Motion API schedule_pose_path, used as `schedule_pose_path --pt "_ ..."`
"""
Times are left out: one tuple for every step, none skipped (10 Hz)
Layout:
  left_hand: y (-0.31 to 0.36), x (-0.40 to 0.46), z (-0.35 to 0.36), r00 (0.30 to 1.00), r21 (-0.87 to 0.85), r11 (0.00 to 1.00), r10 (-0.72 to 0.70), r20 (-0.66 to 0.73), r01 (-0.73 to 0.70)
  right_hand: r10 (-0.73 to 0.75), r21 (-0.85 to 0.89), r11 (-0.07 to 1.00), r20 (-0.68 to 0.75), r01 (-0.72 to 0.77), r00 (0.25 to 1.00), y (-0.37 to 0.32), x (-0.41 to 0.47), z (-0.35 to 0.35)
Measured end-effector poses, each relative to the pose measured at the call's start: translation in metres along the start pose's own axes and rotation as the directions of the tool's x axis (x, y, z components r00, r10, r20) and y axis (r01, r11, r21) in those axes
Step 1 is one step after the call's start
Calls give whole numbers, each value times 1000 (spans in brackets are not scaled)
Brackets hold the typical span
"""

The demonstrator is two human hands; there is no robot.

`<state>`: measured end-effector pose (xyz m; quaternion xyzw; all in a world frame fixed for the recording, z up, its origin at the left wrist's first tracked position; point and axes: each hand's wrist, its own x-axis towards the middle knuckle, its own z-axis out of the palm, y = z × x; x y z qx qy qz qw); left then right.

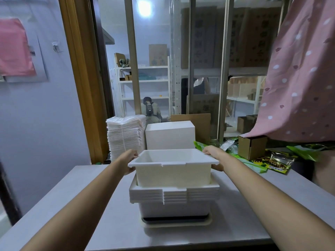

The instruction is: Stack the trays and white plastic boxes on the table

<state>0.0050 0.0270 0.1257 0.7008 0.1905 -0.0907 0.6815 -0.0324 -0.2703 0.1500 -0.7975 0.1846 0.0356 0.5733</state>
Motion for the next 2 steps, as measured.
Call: schedule_pose_path --pt "3 1 -2 999 57 998 16 -39 -14 63 82 995 12 -64 998 1 -1 0" --pt "15 0 -6 987 141 983 133 -93 -119 59 119 991 -31 -55 998 -2 8 -2"
